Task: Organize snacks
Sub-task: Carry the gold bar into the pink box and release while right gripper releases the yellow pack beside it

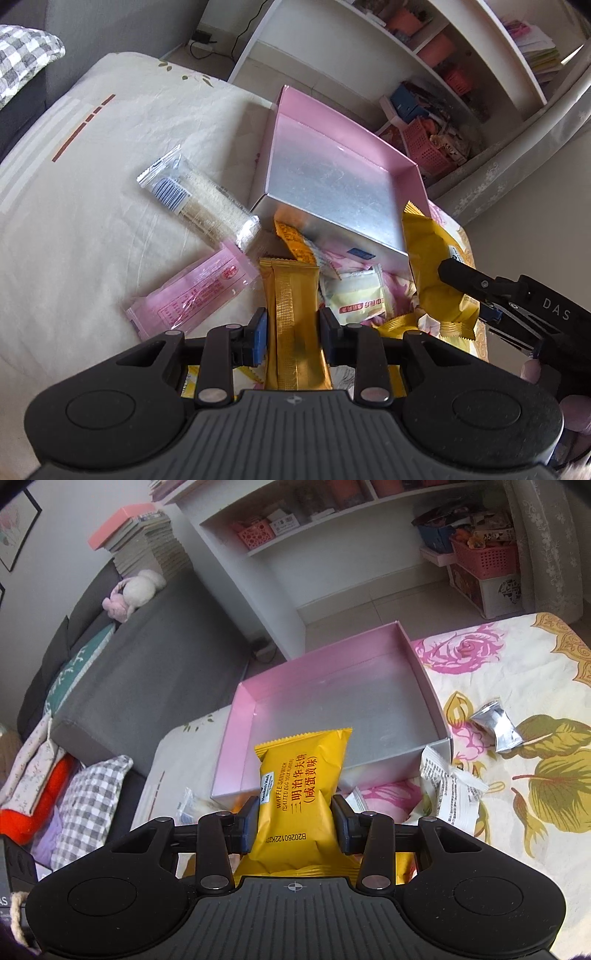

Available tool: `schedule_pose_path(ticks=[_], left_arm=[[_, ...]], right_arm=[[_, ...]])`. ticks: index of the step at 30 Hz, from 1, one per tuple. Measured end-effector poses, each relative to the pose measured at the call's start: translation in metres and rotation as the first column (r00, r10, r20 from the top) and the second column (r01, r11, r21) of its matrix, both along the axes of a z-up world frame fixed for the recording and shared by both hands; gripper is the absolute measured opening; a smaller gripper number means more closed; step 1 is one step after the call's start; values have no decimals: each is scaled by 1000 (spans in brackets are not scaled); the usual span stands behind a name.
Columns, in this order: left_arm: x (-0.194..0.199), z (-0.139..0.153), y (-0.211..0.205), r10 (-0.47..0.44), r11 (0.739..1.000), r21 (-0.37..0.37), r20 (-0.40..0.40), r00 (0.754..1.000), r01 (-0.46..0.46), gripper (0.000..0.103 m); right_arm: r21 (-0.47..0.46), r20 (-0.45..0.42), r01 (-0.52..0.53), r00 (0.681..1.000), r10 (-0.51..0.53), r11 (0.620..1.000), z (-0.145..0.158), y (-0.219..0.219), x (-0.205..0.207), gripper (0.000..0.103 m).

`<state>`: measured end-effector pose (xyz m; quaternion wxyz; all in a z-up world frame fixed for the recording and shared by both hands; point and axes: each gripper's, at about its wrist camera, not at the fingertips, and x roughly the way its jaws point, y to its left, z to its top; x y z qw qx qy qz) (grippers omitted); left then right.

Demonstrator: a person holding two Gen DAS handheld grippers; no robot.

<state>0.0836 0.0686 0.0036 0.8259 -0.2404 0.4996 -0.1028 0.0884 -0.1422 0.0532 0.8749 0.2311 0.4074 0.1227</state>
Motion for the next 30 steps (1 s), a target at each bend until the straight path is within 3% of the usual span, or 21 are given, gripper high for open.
schedule_pose_path(ticks=[11,17,23,30], left_arm=[[38,24,-23,8,1000,-14,135,991,-6,26],[70,17,-32,-11,1000,27,185,983,6,26],[88,4,-45,-42,997,67,270,962,25,27],[100,-13,-47,-73,992,115,258,963,45,27]], right_arm=[[61,31,84,996,-86,995,7,-21,17,40],[80,25,117,993,-120,990,-3,-31,43,40],[53,84,102,991,-106,993,-13,-31,68,40],[22,56,86,995,-87,996,-41,-29,88,40]])
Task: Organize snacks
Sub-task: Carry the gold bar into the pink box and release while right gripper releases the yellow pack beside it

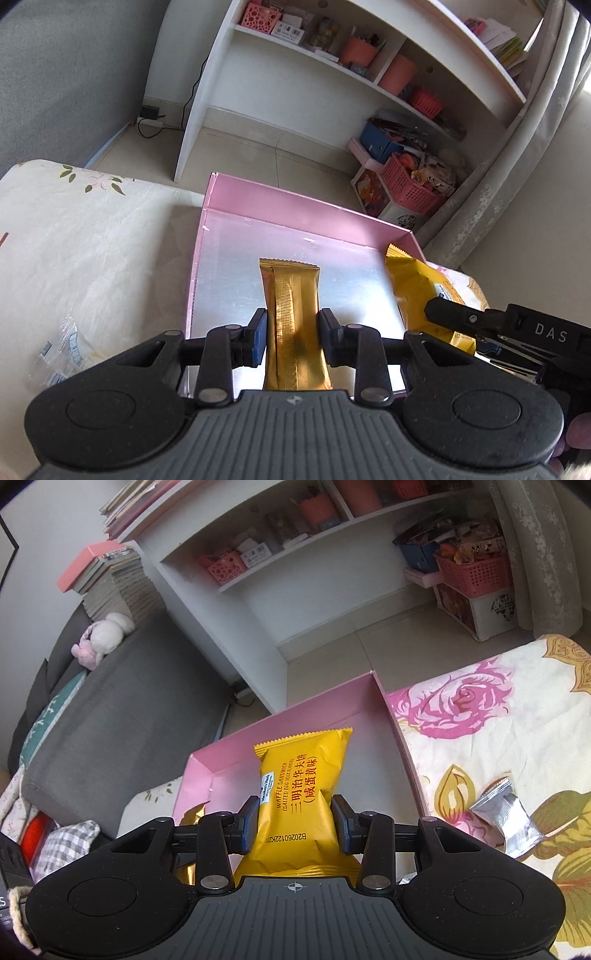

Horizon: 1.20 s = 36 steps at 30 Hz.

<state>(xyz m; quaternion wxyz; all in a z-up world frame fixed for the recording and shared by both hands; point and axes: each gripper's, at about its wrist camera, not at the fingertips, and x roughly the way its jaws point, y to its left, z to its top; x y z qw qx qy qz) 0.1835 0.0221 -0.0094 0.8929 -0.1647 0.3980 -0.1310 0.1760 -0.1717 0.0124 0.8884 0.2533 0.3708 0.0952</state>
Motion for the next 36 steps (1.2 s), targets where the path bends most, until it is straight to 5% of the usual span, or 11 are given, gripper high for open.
schedule_pose_path(ticks=[13,23,36], left_arm=[[0,-5,1,-6,998,56,10,1000,5,31],[-12,4,-4,-18,994,104,37,999,14,79],[-44,23,-7,-22,980,198,25,999,17,103]], right_arm=[[-17,-20,5,1000,-5,1000,-12,1,4,43],[-35,11,-8,1000,8,999,1,-1,-8,71],[-28,29,-34,999,35,999,33,3,-45,76]])
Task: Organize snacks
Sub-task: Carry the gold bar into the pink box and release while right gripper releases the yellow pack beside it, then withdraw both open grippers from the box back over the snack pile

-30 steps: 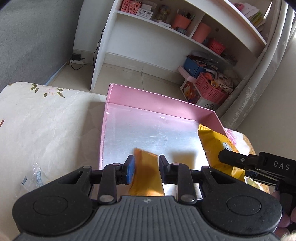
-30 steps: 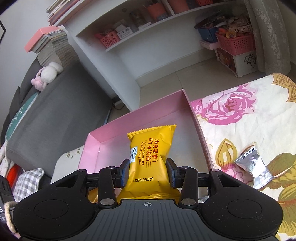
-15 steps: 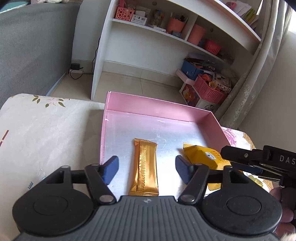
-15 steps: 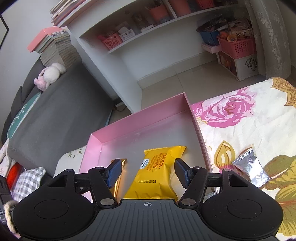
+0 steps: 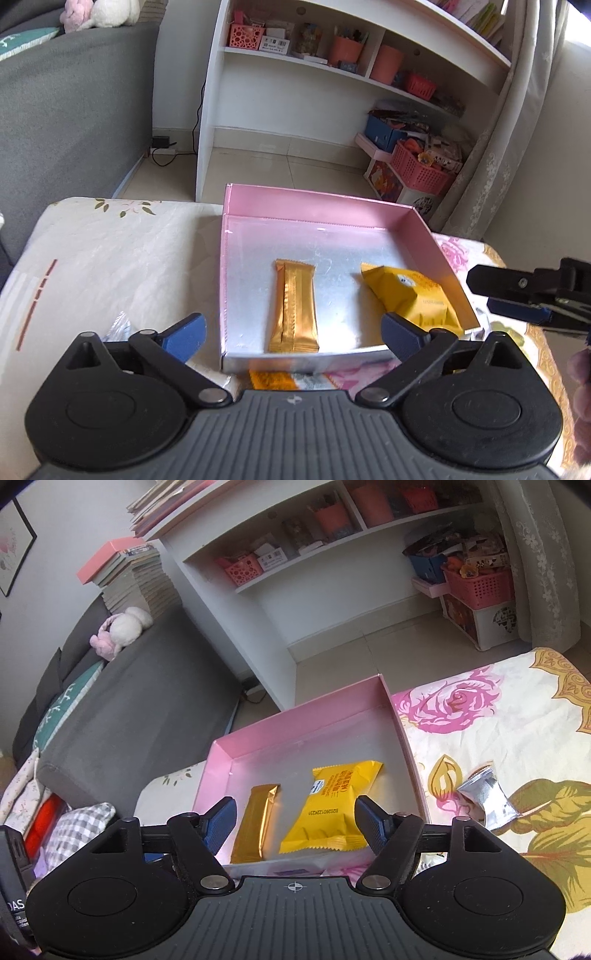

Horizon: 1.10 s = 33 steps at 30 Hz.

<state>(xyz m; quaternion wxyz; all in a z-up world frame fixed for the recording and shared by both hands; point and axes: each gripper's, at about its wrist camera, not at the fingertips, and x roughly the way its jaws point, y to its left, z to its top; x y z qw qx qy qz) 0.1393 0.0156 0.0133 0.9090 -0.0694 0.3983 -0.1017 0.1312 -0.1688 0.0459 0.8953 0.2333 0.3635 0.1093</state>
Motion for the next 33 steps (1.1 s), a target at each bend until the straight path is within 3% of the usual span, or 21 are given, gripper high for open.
schedule_pose_path(ticks=[2,7,16,23,27,33], left_arm=[[-7,2,0,-6,1000,30,-1,1000,6,103],[-25,8,4,4,996,87,-34,999,-1,103],[-56,6,26,55,990,134,-107,993,-41,103],[-77,-14,38,77,989,139,-169,983,-53,103],[-90,-29,45,130,978,187,-219,967,-89,102],[-104,-31,52,157,985,121,-300,941,-126,101]], right_arm=[[-17,4,-3,1000,3,1000,5,3,-7,89],[-66,15,-24,1000,25,998,15,10,-28,93],[-126,5,-45,999,46,991,15,17,-60,94],[-153,41,-44,998,51,987,7,17,-83,98],[-229,32,-72,996,82,971,-4,23,-93,99],[-334,-39,-112,994,105,936,-19,30,-103,99]])
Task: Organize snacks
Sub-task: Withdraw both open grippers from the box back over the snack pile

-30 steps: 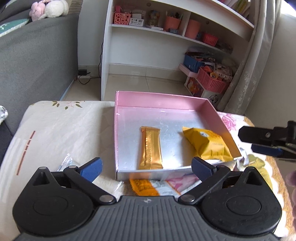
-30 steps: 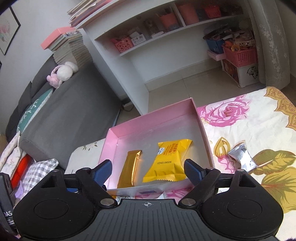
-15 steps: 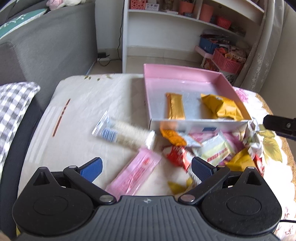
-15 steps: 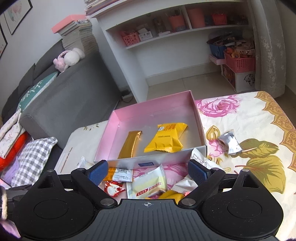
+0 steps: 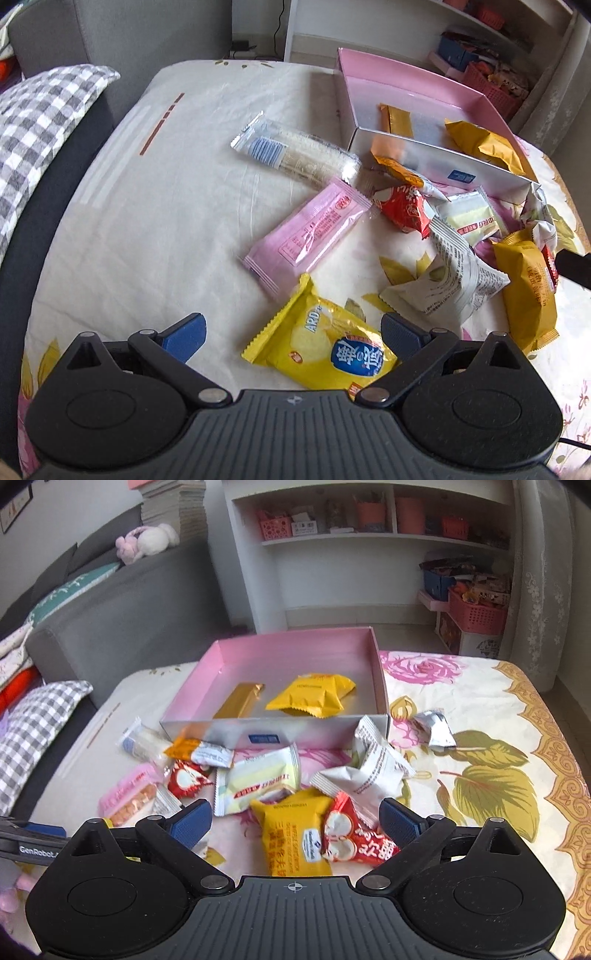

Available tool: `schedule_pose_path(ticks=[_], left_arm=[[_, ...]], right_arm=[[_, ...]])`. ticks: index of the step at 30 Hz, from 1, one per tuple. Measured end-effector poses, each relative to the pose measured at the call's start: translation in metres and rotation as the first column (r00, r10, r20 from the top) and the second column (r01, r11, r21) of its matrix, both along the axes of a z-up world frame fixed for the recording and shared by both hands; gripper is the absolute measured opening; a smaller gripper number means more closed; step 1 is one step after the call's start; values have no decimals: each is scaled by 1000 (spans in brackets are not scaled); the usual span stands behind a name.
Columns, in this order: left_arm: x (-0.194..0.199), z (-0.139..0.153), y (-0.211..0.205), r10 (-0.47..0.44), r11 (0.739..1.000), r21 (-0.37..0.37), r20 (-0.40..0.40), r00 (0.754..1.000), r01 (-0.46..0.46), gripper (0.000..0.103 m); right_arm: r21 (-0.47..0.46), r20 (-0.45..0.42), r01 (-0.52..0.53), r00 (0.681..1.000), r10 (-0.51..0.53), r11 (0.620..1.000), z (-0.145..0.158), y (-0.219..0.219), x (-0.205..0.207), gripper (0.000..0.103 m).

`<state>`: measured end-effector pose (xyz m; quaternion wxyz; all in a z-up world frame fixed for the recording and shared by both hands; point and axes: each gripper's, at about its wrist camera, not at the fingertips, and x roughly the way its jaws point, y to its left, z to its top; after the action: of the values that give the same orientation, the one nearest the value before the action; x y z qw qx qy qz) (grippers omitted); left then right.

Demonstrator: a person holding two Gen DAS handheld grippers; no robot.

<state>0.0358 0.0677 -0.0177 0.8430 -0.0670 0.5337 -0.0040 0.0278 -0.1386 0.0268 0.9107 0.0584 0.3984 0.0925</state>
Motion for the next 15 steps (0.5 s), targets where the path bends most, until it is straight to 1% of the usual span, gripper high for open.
schedule_pose_path(ticks=[6,8,11,13,15], left_arm=[[-3,-3,-5,40,997,-65,-35,999,-42,95],[-3,-8,-3,63,994,-89,-49,997,-67,90],[-4,-13,-2,91,990,-105,-68,994,-98,81],[-6,-15,-1,111,986,-120,-70,991,-119,81],[-7,-14,0,127,984,-117,-62,990,-134,81]], right_arm=[[35,-135,31,990,-26,999,-19,-4,0,99],[36,-164,44,986,-38,998,-23,-4,0,99],[27,-185,54,982,-48,998,-27,-3,1,99],[22,-191,50,981,-45,998,-29,-2,1,99],[19,-197,44,980,-40,999,-31,-1,0,99]])
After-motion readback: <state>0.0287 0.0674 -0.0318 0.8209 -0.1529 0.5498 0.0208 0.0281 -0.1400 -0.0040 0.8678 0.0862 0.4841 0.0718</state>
